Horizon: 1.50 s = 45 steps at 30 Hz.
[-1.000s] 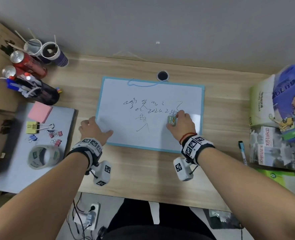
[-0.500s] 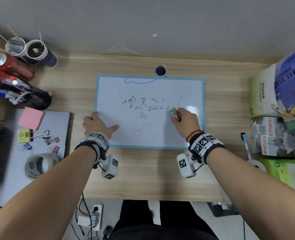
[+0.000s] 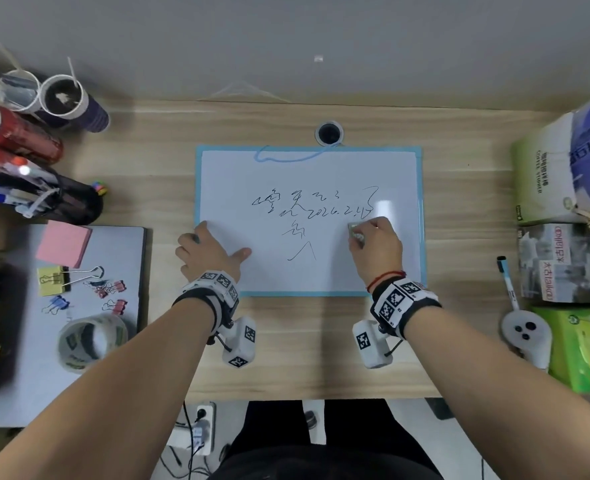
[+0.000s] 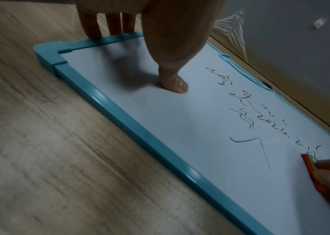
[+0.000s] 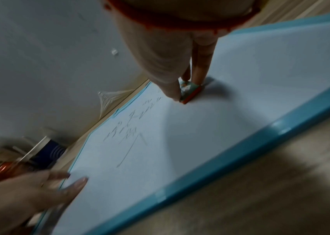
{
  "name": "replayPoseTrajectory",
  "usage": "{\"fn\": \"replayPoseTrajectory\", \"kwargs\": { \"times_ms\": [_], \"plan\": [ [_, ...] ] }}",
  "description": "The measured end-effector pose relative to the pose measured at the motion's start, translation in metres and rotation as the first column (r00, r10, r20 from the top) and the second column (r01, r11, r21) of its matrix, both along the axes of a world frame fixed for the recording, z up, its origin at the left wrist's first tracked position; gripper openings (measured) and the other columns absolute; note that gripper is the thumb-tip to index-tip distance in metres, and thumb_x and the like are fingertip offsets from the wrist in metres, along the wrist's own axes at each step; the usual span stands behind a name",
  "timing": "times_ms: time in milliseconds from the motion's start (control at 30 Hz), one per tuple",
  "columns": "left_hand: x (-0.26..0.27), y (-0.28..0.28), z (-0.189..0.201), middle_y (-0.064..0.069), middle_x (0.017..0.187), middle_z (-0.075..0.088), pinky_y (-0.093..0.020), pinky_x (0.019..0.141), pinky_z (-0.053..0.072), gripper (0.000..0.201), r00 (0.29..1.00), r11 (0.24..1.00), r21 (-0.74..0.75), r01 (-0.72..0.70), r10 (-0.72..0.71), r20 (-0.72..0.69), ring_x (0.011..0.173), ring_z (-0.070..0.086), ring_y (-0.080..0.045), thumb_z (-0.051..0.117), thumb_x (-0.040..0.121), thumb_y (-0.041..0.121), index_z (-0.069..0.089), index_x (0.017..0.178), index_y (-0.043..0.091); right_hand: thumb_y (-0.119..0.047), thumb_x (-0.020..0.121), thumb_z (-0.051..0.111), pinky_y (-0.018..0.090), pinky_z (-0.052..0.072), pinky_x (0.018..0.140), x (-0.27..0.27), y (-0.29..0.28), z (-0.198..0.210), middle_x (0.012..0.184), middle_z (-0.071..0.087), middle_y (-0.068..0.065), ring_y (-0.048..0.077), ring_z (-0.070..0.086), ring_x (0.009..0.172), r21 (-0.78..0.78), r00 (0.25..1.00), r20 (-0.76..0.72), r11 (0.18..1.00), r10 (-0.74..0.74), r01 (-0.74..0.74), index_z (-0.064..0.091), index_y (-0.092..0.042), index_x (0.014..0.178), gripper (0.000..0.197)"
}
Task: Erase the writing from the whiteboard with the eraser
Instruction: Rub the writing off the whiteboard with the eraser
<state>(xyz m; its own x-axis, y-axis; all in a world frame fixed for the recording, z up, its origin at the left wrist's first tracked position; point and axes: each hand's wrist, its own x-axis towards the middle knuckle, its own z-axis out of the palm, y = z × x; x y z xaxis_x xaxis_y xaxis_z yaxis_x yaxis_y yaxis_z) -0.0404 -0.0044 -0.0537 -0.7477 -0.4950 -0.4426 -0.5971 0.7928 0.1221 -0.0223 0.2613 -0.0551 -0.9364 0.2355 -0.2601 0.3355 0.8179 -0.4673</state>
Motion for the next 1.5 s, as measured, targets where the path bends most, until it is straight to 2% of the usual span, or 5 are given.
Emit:
{"fn": "replayPoseTrajectory", "kwargs": {
  "times_ms": [400, 833, 1066, 1366, 1500],
  "plan": [
    [0.005, -0.007, -0.005, -0.012, 0.135, 0.035, -0.044, 0.089, 0.041, 0.095, 0.998, 1.0, 0.012, 0.024, -0.023, -0.061, 0.119, 0.039, -0.033, 0.077, 0.066, 0.057, 0.032, 0.142, 0.021, -0.021, 0.093, 0.052, 0.024, 0.041, 0.075, 0.018, -0.082, -0.016, 0.115, 0.052, 0.011, 0.023, 0.05, 0.094, -0.141, 0.96, 0.092, 0.958, 0.264, -0.25, 0.062, -0.014, 0.112, 0.022],
    [0.005, -0.009, -0.008, -0.012, 0.136, 0.035, -0.042, 0.093, 0.038, 0.096, 0.998, 0.999, 0.022, 0.033, -0.031, -0.06, 0.121, 0.038, -0.032, 0.075, 0.067, 0.06, 0.03, 0.143, 0.022, 0.004, 0.072, 0.07, 0.04, 0.055, 0.059, 0.049, -0.092, 0.001, 0.093, 0.056, 0.021, 0.038, 0.056, 0.084, -0.119, 0.903, -0.011, 0.896, 0.43, -0.428, 0.07, -0.008, 0.094, 0.026],
    [0.006, -0.009, -0.007, -0.012, 0.136, 0.036, -0.042, 0.091, 0.039, 0.096, 0.997, 0.999, 0.027, 0.039, -0.037, -0.071, 0.121, 0.038, -0.032, 0.075, 0.067, 0.06, 0.03, 0.144, 0.021, -0.001, 0.076, 0.068, 0.024, 0.038, 0.072, 0.022, -0.03, -0.001, 0.092, 0.055, 0.017, 0.035, 0.056, 0.083, 0.005, 0.989, -0.061, 0.991, 0.135, -0.135, 0.074, -0.013, 0.097, 0.026],
    [0.004, -0.011, -0.007, -0.012, 0.135, 0.035, -0.042, 0.092, 0.039, 0.097, 0.998, 0.999, 0.025, 0.042, -0.041, -0.043, 0.12, 0.038, -0.032, 0.075, 0.067, 0.06, 0.029, 0.144, 0.022, -0.021, 0.094, 0.051, 0.034, 0.047, 0.078, 0.037, -0.086, -0.005, 0.11, 0.047, 0.012, 0.026, 0.049, 0.093, -0.111, 0.854, 0.067, 0.854, 0.517, -0.508, 0.057, -0.011, 0.113, 0.022],
    [0.002, -0.011, -0.007, -0.012, 0.134, 0.035, -0.042, 0.09, 0.041, 0.104, 0.999, 1.0, 0.016, 0.017, -0.016, -0.033, 0.119, 0.039, -0.032, 0.077, 0.064, 0.061, 0.026, 0.146, 0.021, -0.005, 0.083, 0.063, 0.037, 0.052, 0.072, 0.003, -0.052, -0.005, 0.096, 0.051, 0.016, 0.032, 0.051, 0.089, -0.034, 0.956, -0.042, 0.955, 0.292, -0.293, 0.068, -0.009, 0.106, 0.024]
  ]
}}
